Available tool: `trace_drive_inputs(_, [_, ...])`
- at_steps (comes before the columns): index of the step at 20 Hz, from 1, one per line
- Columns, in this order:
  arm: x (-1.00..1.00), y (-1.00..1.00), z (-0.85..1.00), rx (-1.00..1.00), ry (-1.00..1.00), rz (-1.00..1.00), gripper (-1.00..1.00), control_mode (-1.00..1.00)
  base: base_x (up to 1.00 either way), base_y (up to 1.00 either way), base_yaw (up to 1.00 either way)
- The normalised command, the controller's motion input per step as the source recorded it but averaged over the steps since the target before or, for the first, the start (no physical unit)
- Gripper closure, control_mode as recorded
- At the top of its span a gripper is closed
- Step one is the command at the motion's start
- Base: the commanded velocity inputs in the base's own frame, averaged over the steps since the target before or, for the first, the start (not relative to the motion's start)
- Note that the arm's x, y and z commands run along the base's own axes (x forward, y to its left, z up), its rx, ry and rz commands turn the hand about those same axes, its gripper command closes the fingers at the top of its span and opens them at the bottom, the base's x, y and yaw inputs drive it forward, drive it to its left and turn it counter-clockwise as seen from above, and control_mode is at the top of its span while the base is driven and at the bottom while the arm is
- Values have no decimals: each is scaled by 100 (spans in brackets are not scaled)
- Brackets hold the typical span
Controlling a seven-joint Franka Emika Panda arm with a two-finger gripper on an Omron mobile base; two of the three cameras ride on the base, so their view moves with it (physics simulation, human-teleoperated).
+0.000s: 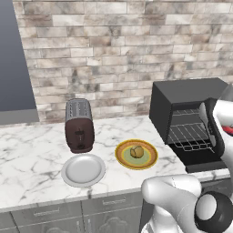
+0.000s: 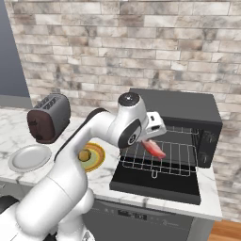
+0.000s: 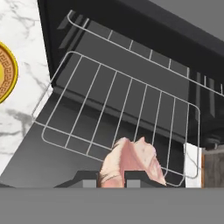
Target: Open the toaster oven door. Place the bread on the top rack in the toaster oven and place the steak on the bottom rack.
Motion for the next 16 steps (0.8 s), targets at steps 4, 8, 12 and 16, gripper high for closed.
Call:
trace_drive_inputs(4, [14,-9,-18,3,0,0,100,-100,0,0,0])
trace_drive_inputs(8, [19,-17,-13,0,-1,0,100,-100,0,0,0])
trace_drive_inputs(12, [10,-18,-10,0,-7,0,100,-100,0,0,0])
trace_drive_inputs(16, [5,-14,-9,0,-2,0,100,-100,0,0,0])
